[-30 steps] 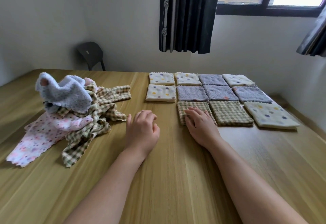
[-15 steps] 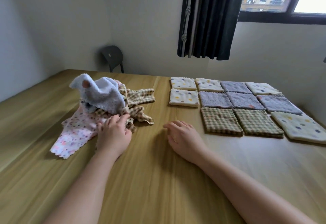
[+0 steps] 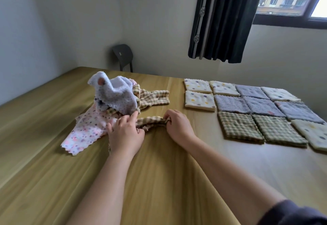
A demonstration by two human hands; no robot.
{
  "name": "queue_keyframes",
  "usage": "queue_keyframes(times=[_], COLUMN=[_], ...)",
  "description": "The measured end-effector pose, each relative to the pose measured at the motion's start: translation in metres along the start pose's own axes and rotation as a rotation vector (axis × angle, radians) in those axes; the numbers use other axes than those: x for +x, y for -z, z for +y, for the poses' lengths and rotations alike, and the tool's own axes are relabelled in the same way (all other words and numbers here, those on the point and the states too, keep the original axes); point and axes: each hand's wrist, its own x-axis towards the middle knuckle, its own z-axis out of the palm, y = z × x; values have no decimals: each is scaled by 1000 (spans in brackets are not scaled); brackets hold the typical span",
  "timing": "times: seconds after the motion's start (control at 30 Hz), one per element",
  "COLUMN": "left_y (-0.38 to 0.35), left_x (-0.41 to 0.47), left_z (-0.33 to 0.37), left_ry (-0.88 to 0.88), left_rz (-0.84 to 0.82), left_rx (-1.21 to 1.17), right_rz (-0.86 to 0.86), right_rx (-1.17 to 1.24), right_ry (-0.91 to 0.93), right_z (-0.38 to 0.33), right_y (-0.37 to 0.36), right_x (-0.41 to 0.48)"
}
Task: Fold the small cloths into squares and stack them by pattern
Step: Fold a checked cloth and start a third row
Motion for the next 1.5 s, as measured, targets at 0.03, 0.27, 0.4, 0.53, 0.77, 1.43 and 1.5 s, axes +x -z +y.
queue_keyframes(times=[0.03,0.27,0.4,0.53,0.77,1.43,1.5], left_y=[1,7,11,7,-6,2,3], left_x=[0,-4,-13,-27,-64,-69,-72], left_z=[0,0,4,42,93,88,88], left_ry=[12,-5,-5,-270,-553,-912,-834], left_rz=[-11,-37,-24,94,-83,-143,-162], left_rx=[20,110,121,-12,-230,-373,-454], right_rz=[-2,45,83,124,262,291,335], right_rx=[-15,-112,-171,-161,-126,110,195], right_ry=[16,100,89,99,-96,81,32], right_z=[6,53,90,108,113,111,110], right_y=[5,44,80,94,104,106,108], right_x=[-7,-74,-119,-143,-146,-154,-156])
